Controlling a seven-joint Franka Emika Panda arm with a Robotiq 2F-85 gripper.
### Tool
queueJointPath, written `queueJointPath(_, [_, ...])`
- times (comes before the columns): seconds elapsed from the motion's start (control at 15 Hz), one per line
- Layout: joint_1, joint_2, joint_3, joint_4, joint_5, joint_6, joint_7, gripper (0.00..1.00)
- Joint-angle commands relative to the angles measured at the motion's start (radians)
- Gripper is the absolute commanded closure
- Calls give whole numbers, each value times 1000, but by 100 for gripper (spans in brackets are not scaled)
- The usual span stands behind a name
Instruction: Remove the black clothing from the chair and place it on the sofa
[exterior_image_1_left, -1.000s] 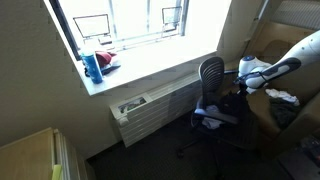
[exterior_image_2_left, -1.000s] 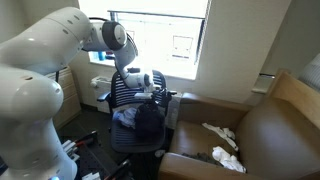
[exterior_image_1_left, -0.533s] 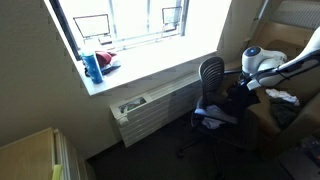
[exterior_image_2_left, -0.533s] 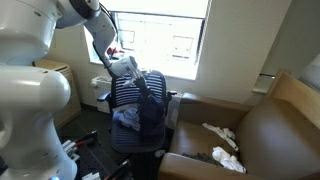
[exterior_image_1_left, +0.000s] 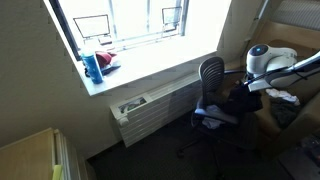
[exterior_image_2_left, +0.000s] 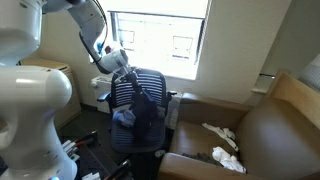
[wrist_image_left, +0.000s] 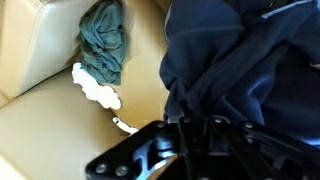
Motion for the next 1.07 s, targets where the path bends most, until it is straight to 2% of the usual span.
queueJointPath(0.0, [-43,-25,23,-2,-76,-31,139,97])
queueJointPath(0.13, [-60,-174,-7,-147,-137,-14,251,97])
queueJointPath(0.27, [-85,-249,2,-218,-185,-20,382,97])
queueJointPath(0.4, [-145,-352,30,-306,-235,-35,499,97])
queueJointPath(0.47, [-75,-393,-59,-360,-202,-22,519,97])
queueJointPath(0.53, [-207,-460,50,-401,-267,-48,600,97])
queueJointPath(0.67, [-299,-561,93,-497,-298,-65,693,97])
queueJointPath(0.87, [-518,-664,176,-625,-355,-47,815,97])
queueJointPath(0.93, [-524,-569,257,-526,-319,-65,764,89])
queueJointPath(1.0, [-575,-601,266,-566,-330,-61,782,89])
